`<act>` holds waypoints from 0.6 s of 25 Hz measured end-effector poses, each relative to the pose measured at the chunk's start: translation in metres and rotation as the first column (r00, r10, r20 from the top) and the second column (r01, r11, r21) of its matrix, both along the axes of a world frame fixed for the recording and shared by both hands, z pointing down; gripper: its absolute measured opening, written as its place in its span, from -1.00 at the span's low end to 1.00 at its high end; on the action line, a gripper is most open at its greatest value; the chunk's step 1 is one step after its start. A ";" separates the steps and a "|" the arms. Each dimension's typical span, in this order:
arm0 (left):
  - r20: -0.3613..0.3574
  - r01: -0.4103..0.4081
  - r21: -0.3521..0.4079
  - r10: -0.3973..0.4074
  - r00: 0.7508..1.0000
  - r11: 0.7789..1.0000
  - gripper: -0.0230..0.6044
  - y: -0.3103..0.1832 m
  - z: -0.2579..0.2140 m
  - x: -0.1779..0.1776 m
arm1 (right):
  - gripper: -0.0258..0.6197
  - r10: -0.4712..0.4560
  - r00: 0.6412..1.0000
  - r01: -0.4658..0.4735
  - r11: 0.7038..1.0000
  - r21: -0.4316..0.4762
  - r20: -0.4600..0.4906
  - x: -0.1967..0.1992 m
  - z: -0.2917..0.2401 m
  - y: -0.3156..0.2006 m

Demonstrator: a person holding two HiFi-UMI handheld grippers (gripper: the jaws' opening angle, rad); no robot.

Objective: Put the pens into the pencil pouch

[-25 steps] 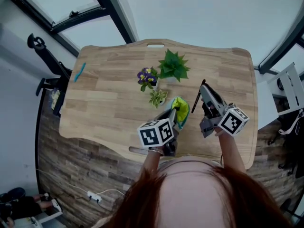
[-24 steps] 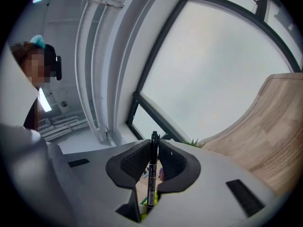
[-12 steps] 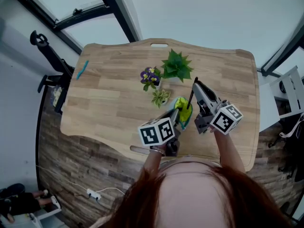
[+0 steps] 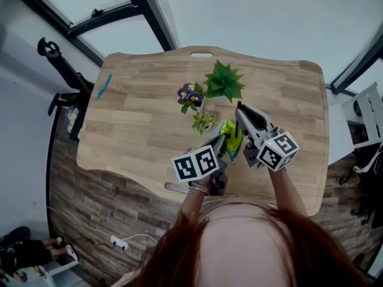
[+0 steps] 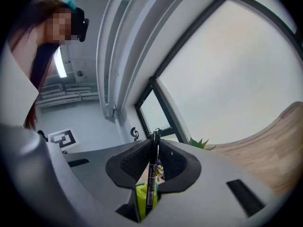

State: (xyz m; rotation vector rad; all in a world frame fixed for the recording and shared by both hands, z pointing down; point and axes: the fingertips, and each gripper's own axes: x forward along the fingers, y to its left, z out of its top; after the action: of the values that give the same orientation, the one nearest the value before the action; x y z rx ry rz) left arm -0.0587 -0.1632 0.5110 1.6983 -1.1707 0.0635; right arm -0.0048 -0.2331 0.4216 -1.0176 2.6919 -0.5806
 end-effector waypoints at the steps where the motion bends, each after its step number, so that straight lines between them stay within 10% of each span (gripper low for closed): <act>1: -0.006 0.004 -0.002 -0.004 1.000 1.000 -0.85 0.000 0.000 0.000 | -0.75 -0.002 1.000 0.002 1.000 0.003 -0.020 -0.001 0.003 0.001; 15: -0.046 0.036 -0.020 -0.037 0.998 0.999 -0.86 -0.005 0.003 -0.008 | -0.75 -0.016 0.983 0.020 1.000 0.018 -0.185 -0.001 0.028 0.023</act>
State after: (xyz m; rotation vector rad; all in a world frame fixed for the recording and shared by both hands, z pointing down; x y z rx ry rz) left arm -0.0669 -0.1685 0.5135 1.6525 -1.1633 0.0130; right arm -0.0056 -0.2099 0.4500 -1.0935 2.8642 -0.4836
